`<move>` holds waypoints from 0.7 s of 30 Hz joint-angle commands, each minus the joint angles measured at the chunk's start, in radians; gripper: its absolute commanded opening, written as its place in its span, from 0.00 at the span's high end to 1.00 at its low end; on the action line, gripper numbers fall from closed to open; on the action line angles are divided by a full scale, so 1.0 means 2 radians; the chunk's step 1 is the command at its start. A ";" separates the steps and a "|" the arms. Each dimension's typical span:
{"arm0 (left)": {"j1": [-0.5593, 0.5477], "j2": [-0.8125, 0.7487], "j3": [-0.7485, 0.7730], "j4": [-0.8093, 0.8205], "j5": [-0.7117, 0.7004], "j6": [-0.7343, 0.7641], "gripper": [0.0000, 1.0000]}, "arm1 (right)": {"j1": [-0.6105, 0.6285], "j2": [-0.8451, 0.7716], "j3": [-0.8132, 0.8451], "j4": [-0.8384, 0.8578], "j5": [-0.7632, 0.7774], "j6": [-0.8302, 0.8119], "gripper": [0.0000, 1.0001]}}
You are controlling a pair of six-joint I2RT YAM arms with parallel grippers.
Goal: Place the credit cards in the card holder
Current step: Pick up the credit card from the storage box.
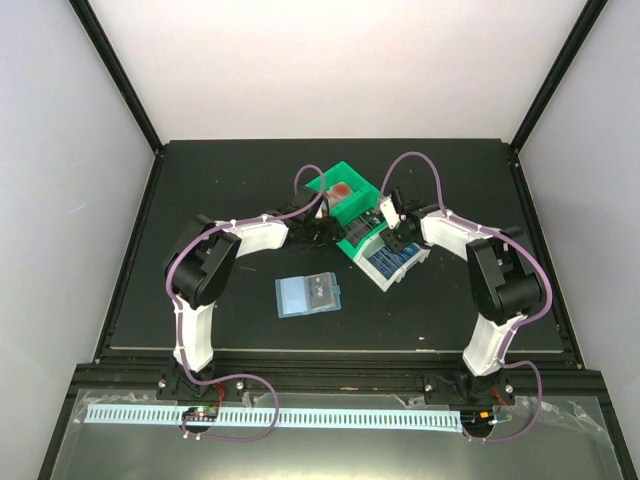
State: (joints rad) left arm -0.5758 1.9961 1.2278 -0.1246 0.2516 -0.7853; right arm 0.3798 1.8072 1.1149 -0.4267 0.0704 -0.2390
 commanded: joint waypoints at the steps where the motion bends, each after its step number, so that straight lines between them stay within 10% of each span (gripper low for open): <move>1: 0.004 0.016 -0.014 -0.040 -0.018 0.021 0.46 | -0.002 0.003 0.017 -0.029 -0.049 0.016 0.46; 21: 0.007 0.015 -0.016 -0.042 -0.020 0.021 0.46 | -0.003 0.019 0.026 -0.014 0.066 0.047 0.60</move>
State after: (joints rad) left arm -0.5705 1.9961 1.2263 -0.1158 0.2523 -0.7849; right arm 0.3862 1.8351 1.1393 -0.4690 0.1078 -0.1684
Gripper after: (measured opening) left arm 0.537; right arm 0.404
